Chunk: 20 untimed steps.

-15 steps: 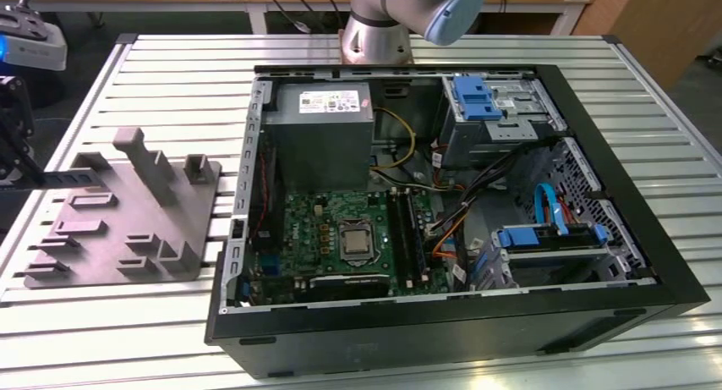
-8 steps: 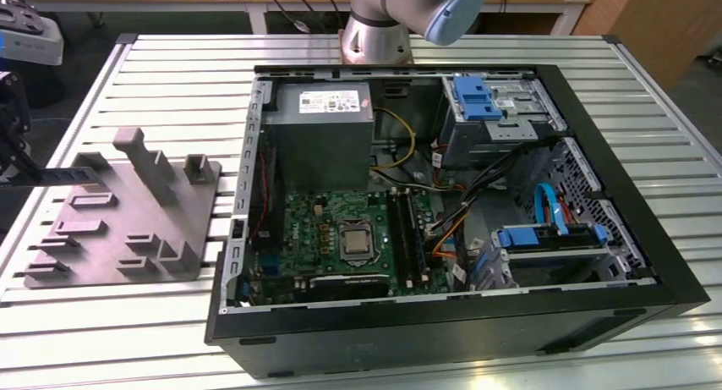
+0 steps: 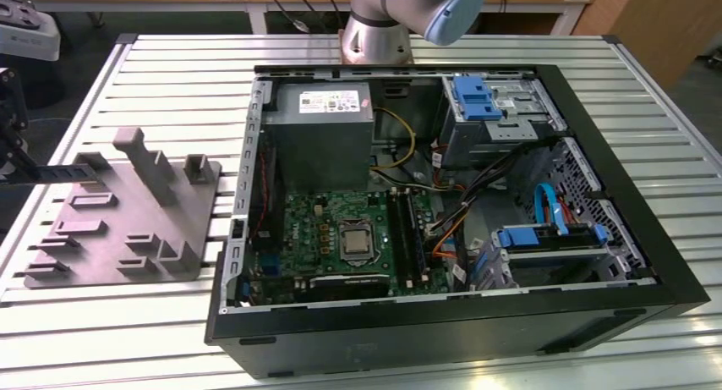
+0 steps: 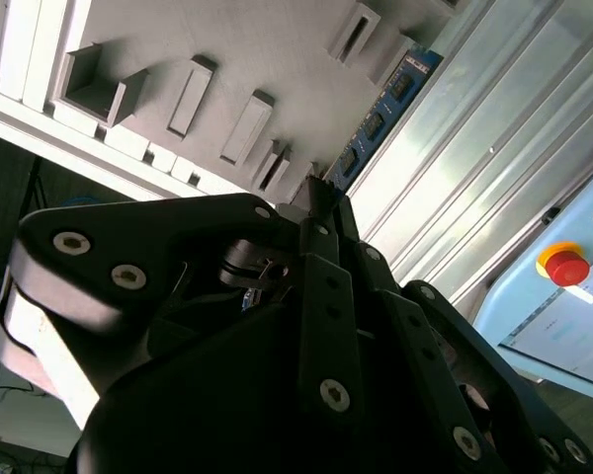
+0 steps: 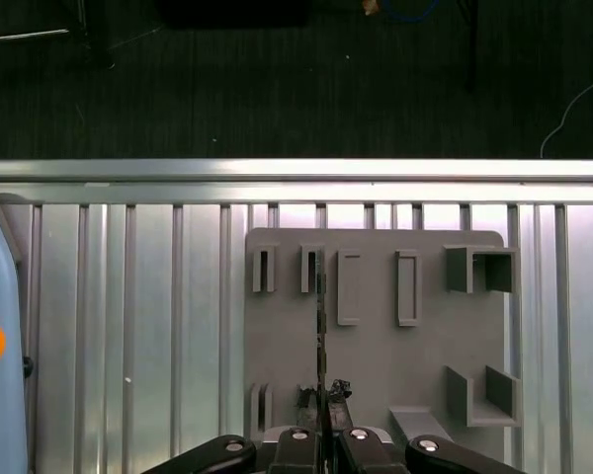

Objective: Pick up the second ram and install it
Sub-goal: 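Pick up the second ram and move it above second insertion slot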

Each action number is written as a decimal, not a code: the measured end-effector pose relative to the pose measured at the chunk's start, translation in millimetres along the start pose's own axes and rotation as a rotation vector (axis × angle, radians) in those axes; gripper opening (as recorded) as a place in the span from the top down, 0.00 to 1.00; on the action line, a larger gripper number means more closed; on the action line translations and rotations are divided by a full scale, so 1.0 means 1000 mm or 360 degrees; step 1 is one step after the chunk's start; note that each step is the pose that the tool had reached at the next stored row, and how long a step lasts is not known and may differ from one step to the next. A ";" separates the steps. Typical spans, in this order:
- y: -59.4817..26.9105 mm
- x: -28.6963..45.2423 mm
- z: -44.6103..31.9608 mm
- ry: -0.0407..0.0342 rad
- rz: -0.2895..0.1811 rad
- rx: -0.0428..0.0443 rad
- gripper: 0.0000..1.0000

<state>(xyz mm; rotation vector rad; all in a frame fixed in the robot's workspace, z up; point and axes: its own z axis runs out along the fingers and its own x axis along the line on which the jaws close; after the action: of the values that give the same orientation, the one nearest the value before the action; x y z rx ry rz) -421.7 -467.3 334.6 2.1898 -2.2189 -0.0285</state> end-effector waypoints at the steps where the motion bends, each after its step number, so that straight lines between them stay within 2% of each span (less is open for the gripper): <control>1: 0.0000 0.0000 -0.0001 0.0000 0.0000 0.0000 0.86; 6: 0.0000 0.0000 -0.0002 0.0000 0.0000 0.0000 0.86; 9: 0.0000 0.0000 -0.0031 0.0000 0.0000 -0.0001 0.86; 20: 0.0008 0.0001 -0.0284 -0.0009 0.0000 0.0000 0.86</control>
<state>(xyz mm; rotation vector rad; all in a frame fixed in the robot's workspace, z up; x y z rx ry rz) -421.7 -467.3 363.0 2.1926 -2.2215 -0.0348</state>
